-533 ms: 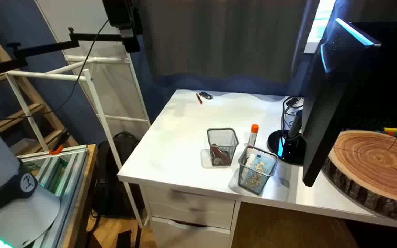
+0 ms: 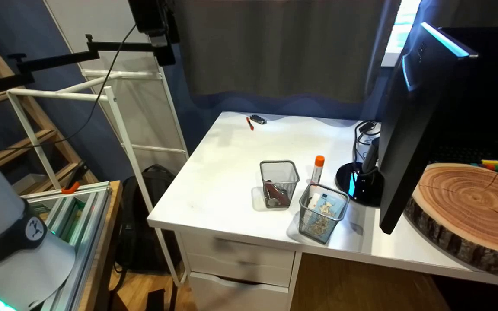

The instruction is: Put the pen in the basket on the left

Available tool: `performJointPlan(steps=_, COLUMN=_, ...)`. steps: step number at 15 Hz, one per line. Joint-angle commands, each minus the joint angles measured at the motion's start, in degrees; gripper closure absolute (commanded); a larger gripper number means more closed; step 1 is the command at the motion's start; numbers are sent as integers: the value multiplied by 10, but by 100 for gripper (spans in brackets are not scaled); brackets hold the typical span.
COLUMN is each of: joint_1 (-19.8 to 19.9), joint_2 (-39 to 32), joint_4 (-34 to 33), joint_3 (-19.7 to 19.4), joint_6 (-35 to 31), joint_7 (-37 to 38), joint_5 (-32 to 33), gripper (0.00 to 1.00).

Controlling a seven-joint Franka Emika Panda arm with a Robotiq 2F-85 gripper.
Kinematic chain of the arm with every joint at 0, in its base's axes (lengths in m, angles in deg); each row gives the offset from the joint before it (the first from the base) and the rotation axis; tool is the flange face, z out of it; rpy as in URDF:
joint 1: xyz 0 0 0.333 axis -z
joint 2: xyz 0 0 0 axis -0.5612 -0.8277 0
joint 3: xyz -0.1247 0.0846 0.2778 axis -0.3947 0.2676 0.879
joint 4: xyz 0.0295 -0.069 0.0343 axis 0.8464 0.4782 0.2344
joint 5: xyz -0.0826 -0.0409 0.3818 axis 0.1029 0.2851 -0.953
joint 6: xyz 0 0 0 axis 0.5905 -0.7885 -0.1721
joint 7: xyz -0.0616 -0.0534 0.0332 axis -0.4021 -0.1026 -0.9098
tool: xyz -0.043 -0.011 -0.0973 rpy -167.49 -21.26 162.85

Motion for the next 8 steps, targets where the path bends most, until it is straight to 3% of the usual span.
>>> performJointPlan(steps=1, joint_1=6, joint_2=0, joint_4=-2, joint_3=4, joint_6=2, joint_7=-4, joint_5=-4, gripper=0)
performJointPlan(steps=6, joint_1=6, joint_2=0, joint_4=-2, joint_3=4, joint_6=2, joint_7=-4, joint_5=-4, gripper=0)
performJointPlan(steps=8, joint_1=-13, joint_2=-35, joint_4=13, joint_3=10, joint_6=-73, joint_7=-37, joint_5=-9, gripper=0)
